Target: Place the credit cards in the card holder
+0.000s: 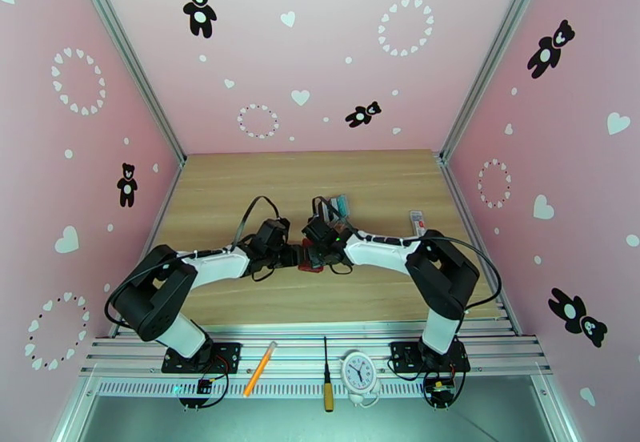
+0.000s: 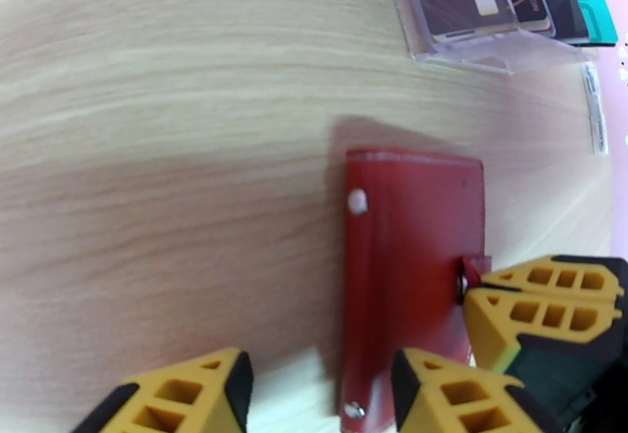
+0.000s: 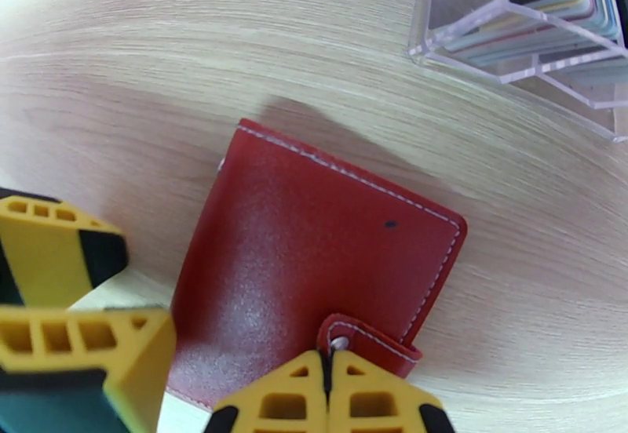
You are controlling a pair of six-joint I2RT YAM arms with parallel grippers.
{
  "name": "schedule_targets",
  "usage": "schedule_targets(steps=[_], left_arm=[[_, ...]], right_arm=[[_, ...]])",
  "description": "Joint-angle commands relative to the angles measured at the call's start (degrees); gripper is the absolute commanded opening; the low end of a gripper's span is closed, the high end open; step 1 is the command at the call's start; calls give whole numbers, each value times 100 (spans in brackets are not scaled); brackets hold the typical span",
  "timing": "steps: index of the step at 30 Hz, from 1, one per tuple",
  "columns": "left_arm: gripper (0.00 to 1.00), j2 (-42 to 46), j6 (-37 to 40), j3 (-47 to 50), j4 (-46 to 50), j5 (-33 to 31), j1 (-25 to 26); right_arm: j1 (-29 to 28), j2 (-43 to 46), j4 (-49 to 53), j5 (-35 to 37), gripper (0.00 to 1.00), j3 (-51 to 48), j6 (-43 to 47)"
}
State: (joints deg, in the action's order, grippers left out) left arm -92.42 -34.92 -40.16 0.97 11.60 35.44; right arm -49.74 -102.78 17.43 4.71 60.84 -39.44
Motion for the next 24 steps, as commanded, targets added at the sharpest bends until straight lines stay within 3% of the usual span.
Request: schedule_targets(steps=[1,12,24], left_arm=[[50,-262,81,-88,344,-25,37],[42,-719,154,-402,907,-361,224],[41,-1291,160,-754,1401,-394,455]], right_arm=[[73,281,-48,-309,0,-151,23],[359,389,-424,-793,0,-329,21],[790,768,-1361,-1330,0,-906,-233]])
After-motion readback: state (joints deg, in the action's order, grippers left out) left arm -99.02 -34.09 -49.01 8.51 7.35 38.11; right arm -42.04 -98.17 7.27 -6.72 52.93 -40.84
